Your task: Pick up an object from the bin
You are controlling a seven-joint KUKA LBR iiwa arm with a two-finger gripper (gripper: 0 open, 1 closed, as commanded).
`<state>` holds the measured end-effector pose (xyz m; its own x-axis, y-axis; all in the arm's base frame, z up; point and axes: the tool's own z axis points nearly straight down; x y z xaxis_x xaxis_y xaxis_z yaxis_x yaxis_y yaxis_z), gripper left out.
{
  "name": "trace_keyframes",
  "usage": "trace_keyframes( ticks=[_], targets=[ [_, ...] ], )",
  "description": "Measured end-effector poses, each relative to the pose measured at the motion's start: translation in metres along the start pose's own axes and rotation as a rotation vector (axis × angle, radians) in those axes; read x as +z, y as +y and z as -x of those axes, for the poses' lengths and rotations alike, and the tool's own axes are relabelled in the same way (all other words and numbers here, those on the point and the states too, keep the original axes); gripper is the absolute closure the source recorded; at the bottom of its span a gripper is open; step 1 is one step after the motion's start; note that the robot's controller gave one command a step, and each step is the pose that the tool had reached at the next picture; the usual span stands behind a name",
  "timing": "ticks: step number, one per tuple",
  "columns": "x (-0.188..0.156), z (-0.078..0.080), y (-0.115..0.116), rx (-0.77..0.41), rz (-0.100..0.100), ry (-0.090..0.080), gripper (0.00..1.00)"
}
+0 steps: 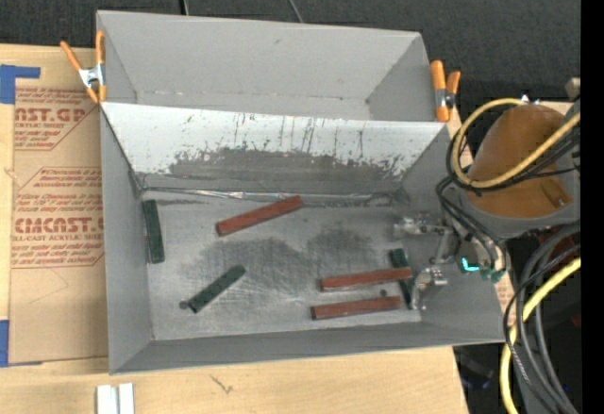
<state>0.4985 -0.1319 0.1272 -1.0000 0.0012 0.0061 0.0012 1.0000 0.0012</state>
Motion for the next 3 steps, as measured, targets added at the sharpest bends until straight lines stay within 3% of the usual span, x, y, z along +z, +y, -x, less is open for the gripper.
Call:
trace_keyframes(
  ticks=[1, 2, 3],
  targets=[
    [-0.003, 0.002, 0.0, -0.001, -0.001, -0.007, 0.0],
    [0.046, 0.015, 0.03, 0.093, 0.001, -0.012, 1.0],
    [0.046, 0.016, 0.03, 0.093, 0.0, -0.018, 1.0]
  ],
)
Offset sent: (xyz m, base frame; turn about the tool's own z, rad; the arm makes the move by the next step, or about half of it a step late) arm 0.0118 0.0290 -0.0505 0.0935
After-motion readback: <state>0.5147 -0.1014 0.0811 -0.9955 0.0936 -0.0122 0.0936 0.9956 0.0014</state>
